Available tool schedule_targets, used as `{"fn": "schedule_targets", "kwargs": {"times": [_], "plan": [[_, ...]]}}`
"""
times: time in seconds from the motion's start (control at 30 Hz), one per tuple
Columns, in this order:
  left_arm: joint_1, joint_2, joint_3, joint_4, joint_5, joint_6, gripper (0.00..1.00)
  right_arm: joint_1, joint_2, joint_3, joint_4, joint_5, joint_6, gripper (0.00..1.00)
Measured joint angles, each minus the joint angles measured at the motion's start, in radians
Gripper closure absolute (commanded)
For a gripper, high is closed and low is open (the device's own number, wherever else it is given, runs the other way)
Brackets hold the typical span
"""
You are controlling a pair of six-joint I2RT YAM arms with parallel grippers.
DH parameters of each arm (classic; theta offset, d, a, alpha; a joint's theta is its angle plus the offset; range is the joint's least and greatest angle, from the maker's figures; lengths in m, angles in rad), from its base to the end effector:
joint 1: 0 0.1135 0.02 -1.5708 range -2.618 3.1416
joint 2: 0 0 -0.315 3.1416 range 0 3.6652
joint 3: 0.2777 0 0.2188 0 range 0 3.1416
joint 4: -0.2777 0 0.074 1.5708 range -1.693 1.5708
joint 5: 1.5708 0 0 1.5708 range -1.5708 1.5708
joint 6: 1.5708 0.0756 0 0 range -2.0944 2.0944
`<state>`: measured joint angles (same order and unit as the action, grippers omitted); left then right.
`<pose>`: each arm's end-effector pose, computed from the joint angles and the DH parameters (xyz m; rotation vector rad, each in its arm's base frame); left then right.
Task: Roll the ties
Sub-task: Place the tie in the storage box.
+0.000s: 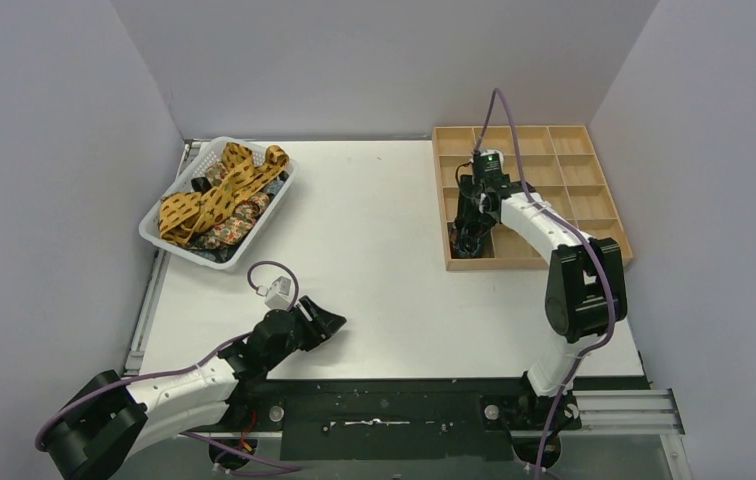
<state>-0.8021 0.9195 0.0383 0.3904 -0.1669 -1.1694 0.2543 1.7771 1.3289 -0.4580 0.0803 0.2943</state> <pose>0.1065 -0.0921 0.1698 -0.5153 2.1643 -1.0078 0.3812 0.0928 0.2671 0.0839 2.4764 0.1358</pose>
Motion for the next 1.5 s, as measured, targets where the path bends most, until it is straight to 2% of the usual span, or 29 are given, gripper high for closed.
{"fn": "schedule_targets", "kwargs": {"times": [0.3, 0.47, 0.77, 0.87, 1.07, 1.33, 1.4, 1.5], "plan": [[0.0, -0.011, 0.0, -0.007, 0.0, 0.0, 0.5, -0.045, -0.002, 0.0, 0.006, -0.061, -0.056, 0.56], [0.0, -0.01, 0.0, -0.007, 0.0, 0.001, 0.5, -0.058, -0.013, -0.001, 0.021, -0.098, -0.087, 0.63], [0.001, -0.006, 0.008, -0.013, 0.01, 0.003, 0.5, -0.077, -0.013, -0.033, 0.045, -0.134, -0.196, 0.63], [0.001, -0.007, 0.008, -0.016, 0.011, 0.003, 0.5, -0.077, -0.004, -0.049, 0.056, -0.134, -0.243, 0.68], [0.001, -0.01, 0.008, -0.018, 0.011, 0.004, 0.49, -0.077, 0.02, -0.049, 0.075, -0.14, -0.302, 0.87], [0.001, -0.026, 0.008, -0.024, 0.013, 0.004, 0.5, -0.078, 0.076, -0.013, 0.063, -0.141, -0.301, 0.95], [0.001, -0.034, 0.008, -0.028, 0.013, 0.004, 0.49, -0.078, 0.081, 0.005, 0.04, -0.138, -0.285, 1.0], [0.001, -0.042, 0.008, -0.035, 0.013, 0.004, 0.5, -0.079, 0.097, 0.039, -0.009, -0.129, -0.255, 1.0]]}}
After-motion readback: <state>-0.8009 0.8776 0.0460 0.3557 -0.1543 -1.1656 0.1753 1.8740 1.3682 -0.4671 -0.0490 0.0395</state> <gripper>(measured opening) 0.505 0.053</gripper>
